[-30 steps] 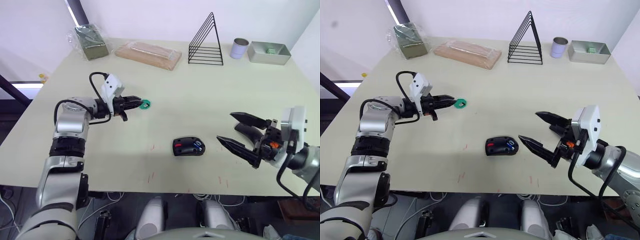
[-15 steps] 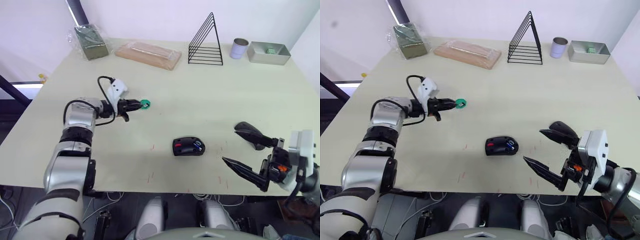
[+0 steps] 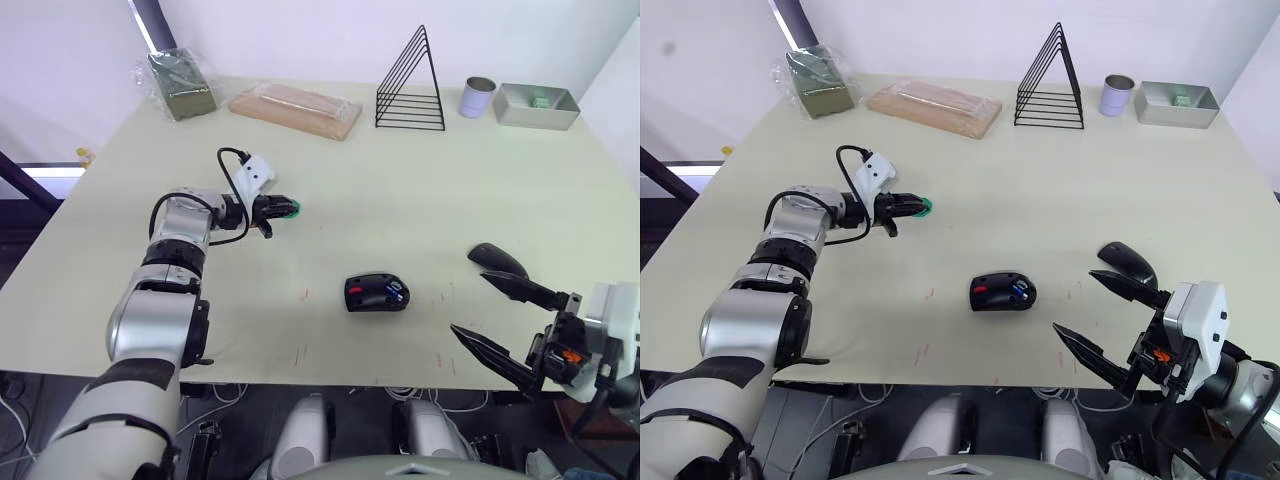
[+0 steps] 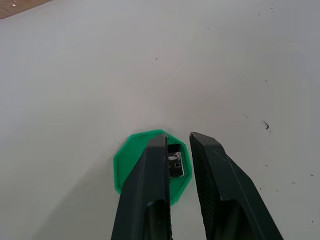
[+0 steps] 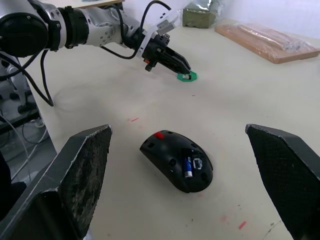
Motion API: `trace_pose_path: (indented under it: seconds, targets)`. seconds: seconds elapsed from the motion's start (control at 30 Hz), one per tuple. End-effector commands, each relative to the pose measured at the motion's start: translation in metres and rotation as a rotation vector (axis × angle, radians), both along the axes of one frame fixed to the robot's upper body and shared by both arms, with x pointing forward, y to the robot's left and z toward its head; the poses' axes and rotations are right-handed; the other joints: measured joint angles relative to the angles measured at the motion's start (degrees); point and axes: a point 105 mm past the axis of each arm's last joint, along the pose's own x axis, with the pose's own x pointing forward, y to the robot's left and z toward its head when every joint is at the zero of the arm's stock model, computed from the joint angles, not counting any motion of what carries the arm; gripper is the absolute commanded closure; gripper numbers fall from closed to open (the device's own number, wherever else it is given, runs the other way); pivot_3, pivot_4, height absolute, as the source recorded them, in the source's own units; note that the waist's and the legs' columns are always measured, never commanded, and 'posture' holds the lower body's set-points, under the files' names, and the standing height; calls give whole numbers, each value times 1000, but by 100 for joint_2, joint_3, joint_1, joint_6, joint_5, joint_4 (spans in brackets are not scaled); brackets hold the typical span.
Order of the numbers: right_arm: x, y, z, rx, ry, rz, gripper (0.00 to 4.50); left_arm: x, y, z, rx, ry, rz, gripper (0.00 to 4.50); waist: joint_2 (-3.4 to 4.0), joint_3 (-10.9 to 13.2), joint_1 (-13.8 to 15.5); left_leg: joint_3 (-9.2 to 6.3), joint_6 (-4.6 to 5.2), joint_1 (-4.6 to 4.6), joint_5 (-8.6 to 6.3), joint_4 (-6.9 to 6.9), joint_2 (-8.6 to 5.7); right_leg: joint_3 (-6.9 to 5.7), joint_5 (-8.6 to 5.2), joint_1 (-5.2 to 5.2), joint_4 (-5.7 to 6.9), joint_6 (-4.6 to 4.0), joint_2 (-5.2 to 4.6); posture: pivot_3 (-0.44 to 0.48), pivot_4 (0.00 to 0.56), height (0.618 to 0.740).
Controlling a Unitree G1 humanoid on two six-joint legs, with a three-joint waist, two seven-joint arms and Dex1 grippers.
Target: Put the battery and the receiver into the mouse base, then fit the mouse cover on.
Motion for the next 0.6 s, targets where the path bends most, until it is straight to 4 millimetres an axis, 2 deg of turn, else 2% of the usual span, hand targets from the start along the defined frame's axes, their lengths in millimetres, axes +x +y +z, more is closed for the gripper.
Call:
trace_pose_path:
  seconds: [0.03, 0.27, 0.3, 0.33, 0.37, 0.43, 0.6]
  targets:
    - [-3, 6, 7, 4, -47, 17, 0, 3, 4, 17, 1, -52, -2, 3715, 0, 0, -1, 0, 0, 0, 0, 0, 0, 0, 0, 0, 0, 0, 0, 0, 150, 740]
    - [0, 6, 8, 6, -52, 17, 0, 3, 4, 15, -15, -43, 3, 3715, 0, 0, -1, 0, 0, 1, 0, 0, 0, 0, 0, 0, 2, 0, 0, 0, 150, 740]
    - [0, 6, 8, 6, -52, 17, 0, 3, 4, 15, -15, -44, 3, 3231, 0, 0, 0, 0, 0, 1, 0, 0, 0, 0, 0, 0, 2, 0, 0, 0, 150, 740]
    - [0, 6, 8, 7, -53, 17, 0, 2, 4, 15, -13, -41, 1, 3189, 0, 0, 0, -1, 0, 1, 0, 0, 0, 0, 0, 0, 1, 0, 0, 0, 150, 740]
    - [0, 6, 8, 7, -53, 17, 0, 2, 4, 14, -7, -38, -3, 2936, 0, 0, 0, -1, 0, 0, 0, 0, 0, -1, 0, 0, 1, 0, 0, 0, 150, 740]
    - [0, 6, 8, 7, -54, 17, 0, 2, 5, 12, 3, -40, 0, 2191, 0, 0, -1, -1, 0, 0, 0, 0, 0, -1, 0, 0, 1, 0, 0, 0, 150, 740]
    - [1, 7, 8, 8, -55, 15, 0, 2, 5, 9, 16, -43, 5, 2191, 0, 0, -1, -1, 0, 1, 0, 0, 0, -1, 0, 0, 2, 0, 0, 0, 150, 740]
